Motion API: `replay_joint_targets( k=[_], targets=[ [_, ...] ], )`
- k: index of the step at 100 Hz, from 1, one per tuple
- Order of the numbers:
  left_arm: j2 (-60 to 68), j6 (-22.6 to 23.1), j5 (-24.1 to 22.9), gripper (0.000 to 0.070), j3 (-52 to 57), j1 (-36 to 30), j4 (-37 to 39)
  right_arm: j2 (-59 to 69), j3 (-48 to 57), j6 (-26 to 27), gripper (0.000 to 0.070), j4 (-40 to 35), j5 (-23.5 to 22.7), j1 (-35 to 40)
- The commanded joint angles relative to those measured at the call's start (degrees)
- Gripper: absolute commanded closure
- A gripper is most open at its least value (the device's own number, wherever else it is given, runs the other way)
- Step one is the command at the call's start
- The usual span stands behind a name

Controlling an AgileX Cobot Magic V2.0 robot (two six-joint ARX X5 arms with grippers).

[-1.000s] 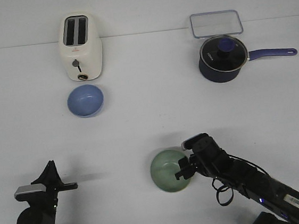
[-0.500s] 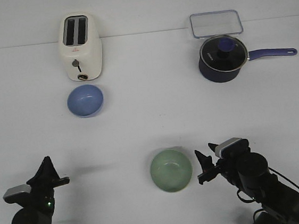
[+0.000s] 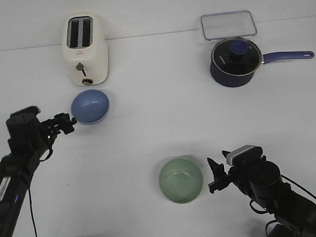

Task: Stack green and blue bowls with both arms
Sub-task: 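Reach the left gripper to the light blue bowl and grip its rim, then lift the blue bowl with the left gripper and lower it onto the green bowl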

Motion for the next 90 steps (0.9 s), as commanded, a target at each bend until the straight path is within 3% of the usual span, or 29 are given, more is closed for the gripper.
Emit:
replay_joint_targets(
  k=[1, 22, 49, 54, 62, 90],
  targets=[
    [9.22, 1.75, -0.04, 0.0347, 6.88, 0.07, -2.56, 0.37, 0.61, -0.42, 0.0342, 1.07, 0.15, 0.48],
    [26.05, 1.33, -0.07, 0.0348, 17.99, 0.11, -5.68, 0.35, 0.61, -0.42, 0.0342, 1.31, 0.17, 0.48],
    [33.92, 1.31, -0.11, 0.0368, 20.06, 0.09, -4.81, 0.35, 0.61, -0.33, 0.0342, 1.36, 0.24, 0.48],
    [34.12, 1.31, -0.37, 0.0434, 20.06, 0.09, -4.83, 0.35, 0.61, -0.33, 0.0342, 1.36, 0.24, 0.48],
    [34.10, 1.44, -0.50, 0.0696, 20.06, 0.09, -4.39, 0.35, 0.61, -0.31, 0.0342, 1.38, 0.24, 0.48],
    [29.57, 1.97, 1.18, 0.0690, 20.13, -0.35, -5.79, 0.31, 0.61, -0.33, 0.0342, 1.36, 0.24, 0.48]
  ],
)
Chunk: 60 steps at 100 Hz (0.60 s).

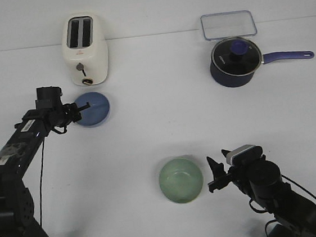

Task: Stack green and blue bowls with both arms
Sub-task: 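Lift the blue bowl with the left gripper and lower it onto the green bowl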

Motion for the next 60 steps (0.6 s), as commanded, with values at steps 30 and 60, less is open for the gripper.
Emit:
replay_joint_targets(
  k=[30, 60],
  targets=[
    [-22.91, 3.58, 4.44, 0.0691, -1.33, -7.98, -5.60, 0.22, 0.61, -0.48, 0.0342, 1.03, 0.44, 0.48],
    [-34.49, -4.87, 4.35, 0.0690, -18.62, -31.56, 1.16, 0.26, 0.61, -0.77, 0.0342, 1.46, 1.49, 0.48]
  ],
)
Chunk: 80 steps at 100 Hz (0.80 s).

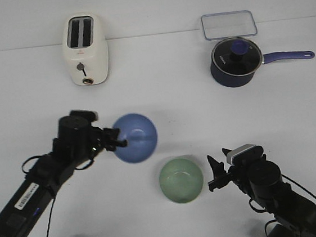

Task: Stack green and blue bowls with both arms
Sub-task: 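Lift the blue bowl with the left gripper and lower it onto the green bowl, then open the left gripper and withdraw it from the stacked bowls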

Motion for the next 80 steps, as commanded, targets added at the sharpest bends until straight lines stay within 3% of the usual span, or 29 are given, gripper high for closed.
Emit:
replay_joint_targets(
  k=[1, 20, 45, 49, 61, 80],
  targets=[
    [0.68, -4.22, 0.13, 0.0690, -1.44, -5.90, 2.38, 0.28, 0.61, -0.59, 0.0342, 0.90, 0.37, 0.48],
    [5.57, -6.45, -3.30, 0.0690, -3.17, -17.40, 6.75, 0.31, 0.61, -1.42, 0.0342, 0.87, 0.35, 0.48],
    [11.76, -7.80, -3.43, 0.0674, -3.17, -21.31, 7.65, 0.28, 0.61, -1.62, 0.0342, 0.85, 0.37, 0.48],
    [11.96, -7.80, -3.43, 0.0622, -3.17, -21.51, 7.65, 0.31, 0.61, -1.62, 0.0342, 0.85, 0.35, 0.48],
    [11.50, -7.82, -3.45, 0.0316, -3.10, -21.66, 7.96, 0.28, 0.61, -1.62, 0.0341, 0.85, 0.35, 0.48],
    [4.44, -4.57, -6.97, 0.0314, -3.08, -20.50, 6.19, 0.28, 0.61, -1.64, 0.0342, 0.85, 0.37, 0.48]
  ],
)
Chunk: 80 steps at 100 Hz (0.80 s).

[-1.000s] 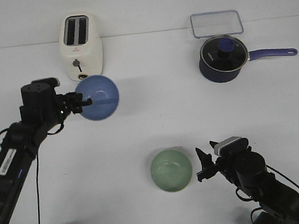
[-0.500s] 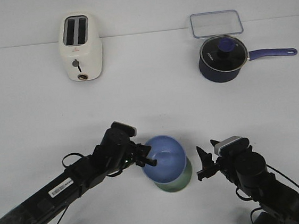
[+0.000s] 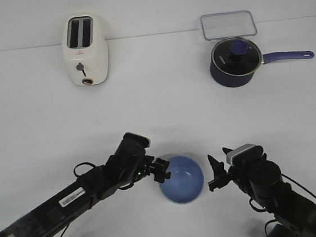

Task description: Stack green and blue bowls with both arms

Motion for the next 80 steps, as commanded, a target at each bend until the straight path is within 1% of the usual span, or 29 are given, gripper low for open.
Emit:
replay_joint_targets(
  k=[1, 16, 27, 39, 43, 46, 48, 50, 52, 55, 56, 58, 59, 62, 80],
  targets=[
    [-4.20, 2.99, -2.49, 0.0314, 0.96, 0.35, -0.63, 0.28, 0.61, -0.33, 0.0342, 0.68, 0.07, 0.48],
    [-16.66, 7.50, -10.54, 0.0314, 0.72, 1.86, -5.62, -1.14, 0.61, -0.70, 0.0342, 0.63, 0.07, 0.48],
    [-25.79, 7.85, -14.47, 0.0318, -1.68, 2.21, -8.00, -3.26, 0.28, -0.79, 0.0342, 0.72, 0.28, 0.96],
    [-34.99, 7.32, -17.38, 0.0328, -8.83, 2.19, -8.11, -5.79, -1.29, -1.99, 0.0342, 0.70, 0.46, 2.47],
    [-37.55, 6.60, -18.58, 0.0349, -11.69, 2.19, -8.07, -6.47, -1.97, -1.99, 0.0342, 0.63, 0.46, 2.99],
    [-39.26, 6.01, -19.37, 0.0397, -13.84, 2.21, -8.09, -6.86, -2.40, -2.03, 0.0343, 0.63, 0.42, 3.39],
    [-40.30, 5.64, -19.80, 0.0442, -15.19, 2.21, -8.09, -7.04, -2.64, -2.08, 0.0348, 0.66, 0.42, 3.65],
    [-41.27, 5.38, -20.22, 0.0497, -16.48, 2.21, -8.09, -7.19, -2.84, -2.21, 0.0374, 0.68, 0.42, 3.91],
    [-42.16, 5.22, -20.46, 0.0564, -17.66, 2.21, -8.11, -7.26, -2.93, -2.32, 0.0429, 0.61, 0.44, 4.15],
    [-43.32, 5.22, -20.50, 0.0683, -19.23, 2.21, -8.09, -7.23, -2.99, -2.51, 0.0560, 0.61, 0.44, 4.44],
    [-43.65, 5.22, -20.50, 0.0700, -19.67, 2.21, -8.09, -7.21, -3.02, -2.58, 0.0614, 0.61, 0.46, 4.52],
    [-44.26, 5.09, -20.48, 0.0700, -20.44, 2.21, -8.11, -7.21, -3.02, -2.80, 0.0700, 0.63, 0.44, 4.66],
    [-44.52, 5.07, -20.48, 0.0688, -20.76, 2.19, -8.11, -7.21, -3.02, -3.04, 0.0700, 0.63, 0.44, 4.68],
    [-45.22, 5.11, -20.48, 0.0691, -21.46, 2.19, -8.28, -7.19, -3.02, -3.21, 0.0687, 0.68, 0.39, 4.72],
    [-47.01, 5.70, -20.55, 0.0687, -21.73, 2.19, -8.48, -7.21, -3.02, -2.91, 0.0690, 0.68, -0.17, 4.76]
  ],
)
